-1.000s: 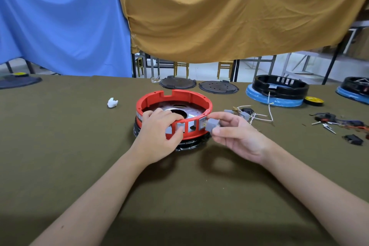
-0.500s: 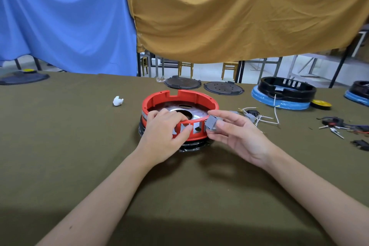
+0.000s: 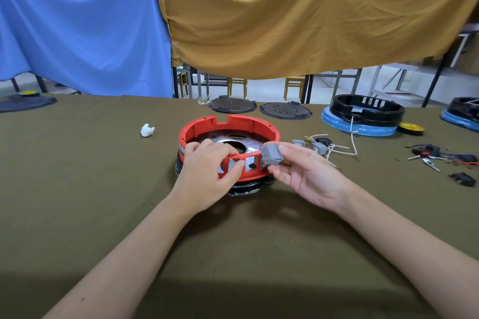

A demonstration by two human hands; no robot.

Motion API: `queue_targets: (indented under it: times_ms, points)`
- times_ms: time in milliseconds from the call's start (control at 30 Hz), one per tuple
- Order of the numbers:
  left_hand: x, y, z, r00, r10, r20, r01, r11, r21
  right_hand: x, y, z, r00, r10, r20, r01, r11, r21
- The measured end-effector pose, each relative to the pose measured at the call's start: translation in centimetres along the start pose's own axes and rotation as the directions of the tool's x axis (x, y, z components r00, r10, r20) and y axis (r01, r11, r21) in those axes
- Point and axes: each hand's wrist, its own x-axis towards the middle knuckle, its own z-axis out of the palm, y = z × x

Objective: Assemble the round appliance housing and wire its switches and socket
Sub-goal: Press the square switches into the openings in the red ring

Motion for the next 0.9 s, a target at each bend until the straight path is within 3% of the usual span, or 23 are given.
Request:
queue_targets:
  times_ms: [233, 533, 900]
  points:
    - [0.1, 0.0, -0.3, 1.0, -0.002, -0.01, 0.002, 0.999, -0.051, 0.1, 0.1, 0.2, 1.0, -0.017, -0.011, 0.016, 0.997, -0.072]
    - [0.1, 0.2, -0.3, 1.0, 0.004, -0.021, -0.004, 1.0, -0.006, -0.1, 1.0, 0.3, 0.952, -0.304, 0.029, 0.287, 0.858, -0.426]
    - [0.2, 0.2, -0.2, 1.0, 0.004, -0.013, -0.005, 1.0, -0.007, 0.1, 1.4, 0.2, 0.938, -0.338, 0.082, 0.331, 0.797, -0.506]
